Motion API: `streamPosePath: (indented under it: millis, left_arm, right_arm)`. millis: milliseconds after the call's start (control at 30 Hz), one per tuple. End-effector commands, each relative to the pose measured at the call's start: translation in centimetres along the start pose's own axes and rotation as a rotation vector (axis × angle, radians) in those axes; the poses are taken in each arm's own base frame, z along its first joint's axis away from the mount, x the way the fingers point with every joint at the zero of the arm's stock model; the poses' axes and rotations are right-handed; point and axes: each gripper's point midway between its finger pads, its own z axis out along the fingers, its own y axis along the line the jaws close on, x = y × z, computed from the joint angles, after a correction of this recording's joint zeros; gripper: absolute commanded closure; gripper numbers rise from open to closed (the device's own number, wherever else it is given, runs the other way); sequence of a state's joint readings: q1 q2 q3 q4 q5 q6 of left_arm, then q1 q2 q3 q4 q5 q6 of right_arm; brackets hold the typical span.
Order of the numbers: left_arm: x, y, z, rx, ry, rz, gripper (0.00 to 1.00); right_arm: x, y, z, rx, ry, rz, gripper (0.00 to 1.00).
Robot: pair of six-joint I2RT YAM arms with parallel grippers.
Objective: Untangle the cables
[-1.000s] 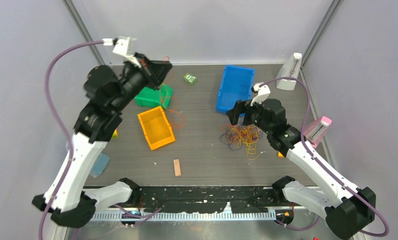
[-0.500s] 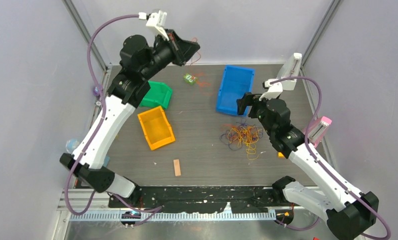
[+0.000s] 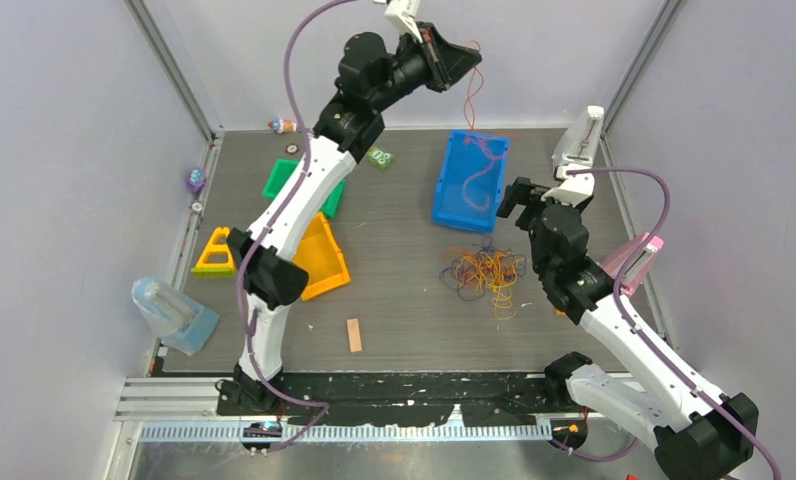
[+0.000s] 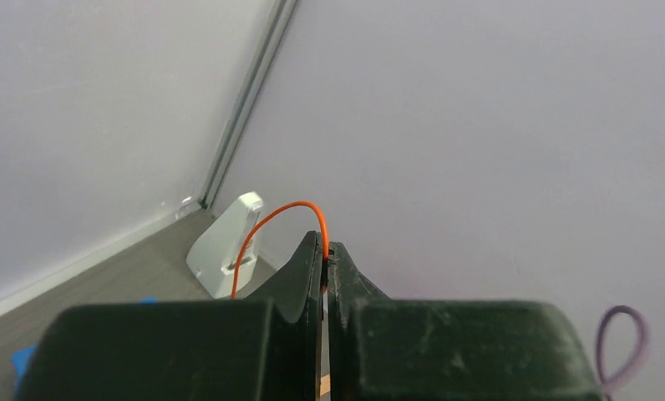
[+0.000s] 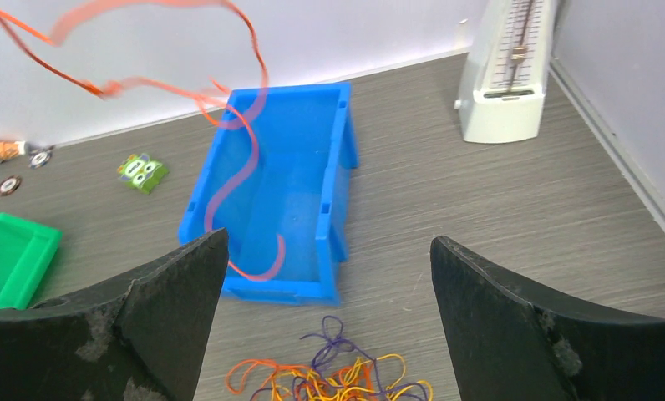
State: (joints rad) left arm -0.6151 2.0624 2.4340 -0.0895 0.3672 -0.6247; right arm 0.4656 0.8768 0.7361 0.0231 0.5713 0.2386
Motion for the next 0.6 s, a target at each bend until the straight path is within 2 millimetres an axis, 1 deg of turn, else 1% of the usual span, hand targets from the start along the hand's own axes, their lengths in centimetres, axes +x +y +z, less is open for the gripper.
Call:
streamPosePath:
  millis: [0,200,267,367,467,567]
  left_arm:
    - [0.2,2.7,1.1,-0.056,-0.050,0.030,1.00]
    - [4.6,7.8,2.5,-0.154,0.000,0.048,1.00]
    - [5.7,9.3,2.6,-0.198,0.019,0.049,1.00]
    - [7.1,10.8,2.5,-0.238,0.038,0.055,1.00]
    - [8.7,11.7,2.4,-0.253,0.060,0.033,1.00]
    - [11.5,12.8,2.5,-0.257,0.120,-0.001,1.00]
  right_arm:
    - [-2.1,-1.8,-0.1,0.092,-0.092,0.064,0.05]
    - [-2.3,-2.7,-0.4,0.104,-0.108,0.090,0.05]
    - [-2.1,-2.9,-0.4,0.106,-0.104,0.099,0.05]
    - [-1.4,-3.7,0.0,0.131,-0.089,0.116,0.05]
    - [-0.2,-4.1,0.7,0.140,-0.058,0.143,0.05]
    - [0.6,-4.3,1.2,0.138,-0.035,0.156,0.04]
